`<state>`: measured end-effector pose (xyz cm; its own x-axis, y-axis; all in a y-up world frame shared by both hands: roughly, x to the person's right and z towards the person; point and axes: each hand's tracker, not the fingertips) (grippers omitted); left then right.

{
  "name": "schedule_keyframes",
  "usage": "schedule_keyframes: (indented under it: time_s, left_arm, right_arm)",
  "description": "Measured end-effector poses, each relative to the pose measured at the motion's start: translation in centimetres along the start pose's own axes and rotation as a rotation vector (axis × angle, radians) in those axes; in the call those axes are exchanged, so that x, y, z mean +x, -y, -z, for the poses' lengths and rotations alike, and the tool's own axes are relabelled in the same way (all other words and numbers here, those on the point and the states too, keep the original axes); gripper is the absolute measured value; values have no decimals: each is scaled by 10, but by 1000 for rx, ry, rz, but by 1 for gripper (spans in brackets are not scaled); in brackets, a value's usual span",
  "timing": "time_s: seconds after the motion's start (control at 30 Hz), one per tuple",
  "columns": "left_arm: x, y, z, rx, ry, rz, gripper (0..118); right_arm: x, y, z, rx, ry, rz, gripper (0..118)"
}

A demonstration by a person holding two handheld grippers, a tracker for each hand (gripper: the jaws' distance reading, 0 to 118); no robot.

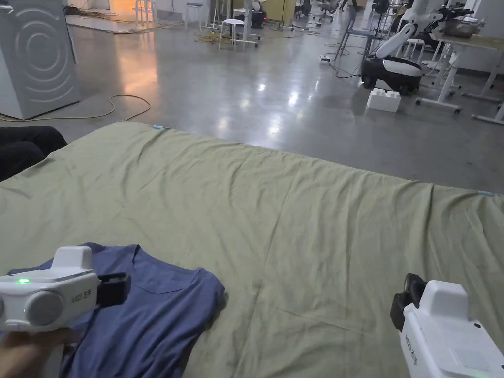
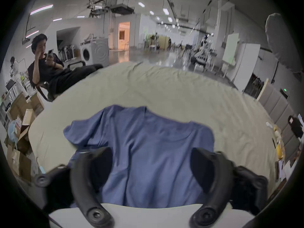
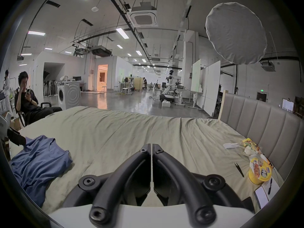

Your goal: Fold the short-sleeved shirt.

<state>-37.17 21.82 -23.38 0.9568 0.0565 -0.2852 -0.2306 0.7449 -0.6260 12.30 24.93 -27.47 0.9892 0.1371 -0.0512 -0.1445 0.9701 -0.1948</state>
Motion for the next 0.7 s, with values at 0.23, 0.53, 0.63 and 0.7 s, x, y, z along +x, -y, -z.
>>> schedule_keyframes:
  time_s: [0.23,0.53,0.63,0.7]
  left_arm:
    - [-4,27,44,-234,33,-34,102]
    - [-11,36,58,-288,-21,61,63]
    - [16,61,69,-259,-42,89,5]
    - [19,58,71,-225,-79,149,5]
  right_arm:
    - [-19,8,6,-22,-27,-47,2]
    - [-21,10,10,-34,-33,-51,2]
    - [-20,11,10,-37,-32,-47,2]
    - [-19,13,10,-44,-28,-47,2]
